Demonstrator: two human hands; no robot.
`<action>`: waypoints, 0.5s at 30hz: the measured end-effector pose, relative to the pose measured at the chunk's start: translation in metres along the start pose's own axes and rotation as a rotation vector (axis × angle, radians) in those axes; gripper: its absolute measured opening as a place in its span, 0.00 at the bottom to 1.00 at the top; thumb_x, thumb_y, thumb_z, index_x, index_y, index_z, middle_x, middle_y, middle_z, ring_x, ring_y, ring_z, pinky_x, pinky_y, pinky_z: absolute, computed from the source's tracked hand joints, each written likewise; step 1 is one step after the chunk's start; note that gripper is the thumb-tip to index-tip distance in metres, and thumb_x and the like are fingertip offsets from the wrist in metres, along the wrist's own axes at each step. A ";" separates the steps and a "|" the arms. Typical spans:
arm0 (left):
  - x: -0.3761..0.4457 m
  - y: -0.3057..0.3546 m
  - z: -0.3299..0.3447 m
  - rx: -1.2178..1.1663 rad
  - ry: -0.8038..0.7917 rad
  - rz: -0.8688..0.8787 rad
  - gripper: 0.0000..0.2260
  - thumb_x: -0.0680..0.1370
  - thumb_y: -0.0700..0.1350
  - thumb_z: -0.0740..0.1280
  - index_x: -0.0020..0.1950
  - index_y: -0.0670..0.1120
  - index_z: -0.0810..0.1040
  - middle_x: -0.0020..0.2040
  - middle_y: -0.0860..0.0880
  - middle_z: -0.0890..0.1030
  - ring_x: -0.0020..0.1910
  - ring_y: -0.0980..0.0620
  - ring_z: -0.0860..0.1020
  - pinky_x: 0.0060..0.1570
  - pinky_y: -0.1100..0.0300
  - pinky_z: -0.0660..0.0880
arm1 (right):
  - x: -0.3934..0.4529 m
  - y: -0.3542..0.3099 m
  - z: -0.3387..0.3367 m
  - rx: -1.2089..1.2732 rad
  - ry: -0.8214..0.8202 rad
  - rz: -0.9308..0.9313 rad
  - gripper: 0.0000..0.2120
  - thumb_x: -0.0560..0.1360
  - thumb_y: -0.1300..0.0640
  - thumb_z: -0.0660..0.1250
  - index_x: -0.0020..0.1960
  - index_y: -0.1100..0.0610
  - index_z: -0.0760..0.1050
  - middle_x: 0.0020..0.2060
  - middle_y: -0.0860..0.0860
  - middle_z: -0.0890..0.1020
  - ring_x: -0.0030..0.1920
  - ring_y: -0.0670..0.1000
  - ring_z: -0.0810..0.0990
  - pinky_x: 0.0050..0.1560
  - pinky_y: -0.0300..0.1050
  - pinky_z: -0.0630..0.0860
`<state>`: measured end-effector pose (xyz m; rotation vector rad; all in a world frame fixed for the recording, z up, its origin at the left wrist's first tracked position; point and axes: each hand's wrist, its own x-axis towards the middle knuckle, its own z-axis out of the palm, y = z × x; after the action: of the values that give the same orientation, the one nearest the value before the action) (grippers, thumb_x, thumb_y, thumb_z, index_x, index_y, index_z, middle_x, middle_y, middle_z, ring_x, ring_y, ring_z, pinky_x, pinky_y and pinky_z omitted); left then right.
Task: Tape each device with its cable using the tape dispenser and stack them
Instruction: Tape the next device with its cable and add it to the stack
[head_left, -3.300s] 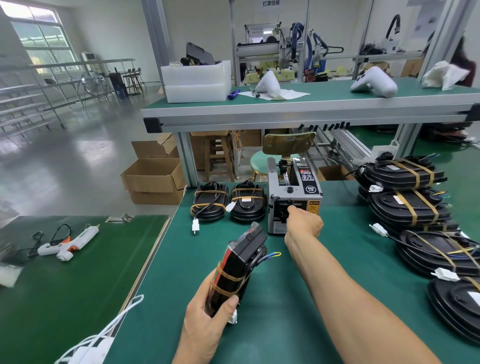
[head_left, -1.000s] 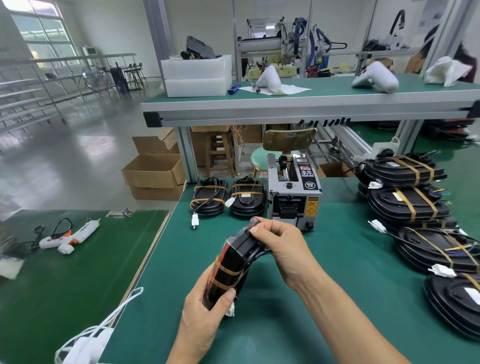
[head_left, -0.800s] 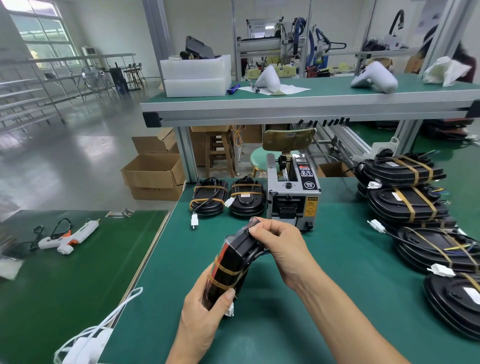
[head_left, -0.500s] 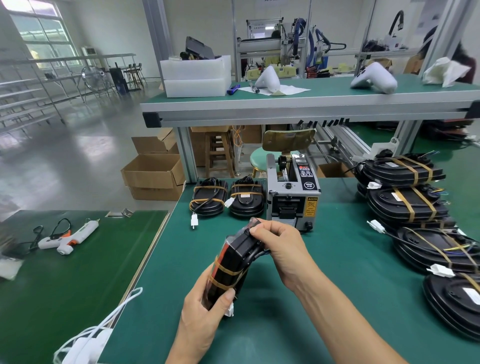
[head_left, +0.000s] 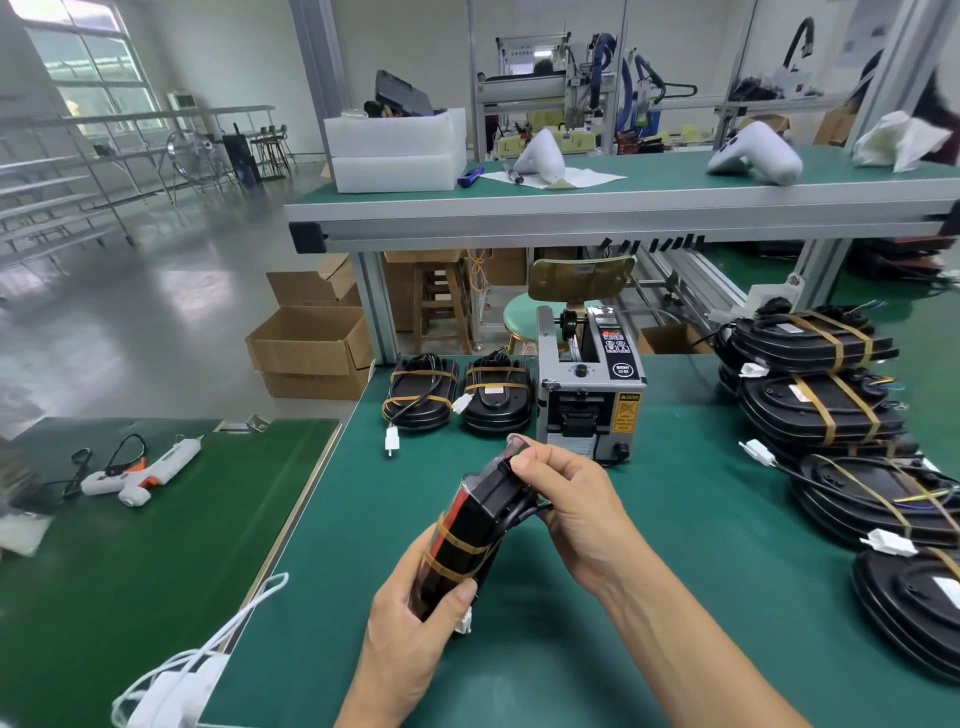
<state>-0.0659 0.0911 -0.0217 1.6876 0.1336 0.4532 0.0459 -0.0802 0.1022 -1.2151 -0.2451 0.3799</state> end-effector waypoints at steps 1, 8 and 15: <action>0.000 0.002 0.001 -0.011 0.000 -0.001 0.31 0.75 0.64 0.78 0.77 0.61 0.76 0.66 0.48 0.85 0.63 0.50 0.84 0.61 0.63 0.79 | -0.001 0.000 0.000 -0.007 0.001 -0.006 0.07 0.76 0.66 0.71 0.41 0.59 0.81 0.56 0.53 0.86 0.47 0.40 0.83 0.56 0.49 0.73; 0.002 0.007 0.002 -0.053 0.006 -0.024 0.31 0.75 0.63 0.79 0.76 0.59 0.77 0.67 0.47 0.85 0.65 0.50 0.83 0.62 0.65 0.77 | -0.006 -0.001 0.001 0.035 -0.027 -0.026 0.10 0.78 0.64 0.71 0.40 0.53 0.80 0.66 0.49 0.82 0.65 0.45 0.81 0.59 0.50 0.73; 0.002 0.000 0.001 -0.067 0.002 -0.028 0.31 0.75 0.62 0.79 0.76 0.56 0.77 0.61 0.48 0.87 0.59 0.50 0.84 0.61 0.62 0.78 | -0.003 -0.006 -0.004 0.019 -0.061 0.012 0.10 0.78 0.64 0.71 0.40 0.54 0.79 0.65 0.50 0.83 0.64 0.42 0.81 0.61 0.50 0.73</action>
<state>-0.0641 0.0906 -0.0215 1.6176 0.1419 0.4345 0.0459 -0.0868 0.1068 -1.1880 -0.2864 0.4293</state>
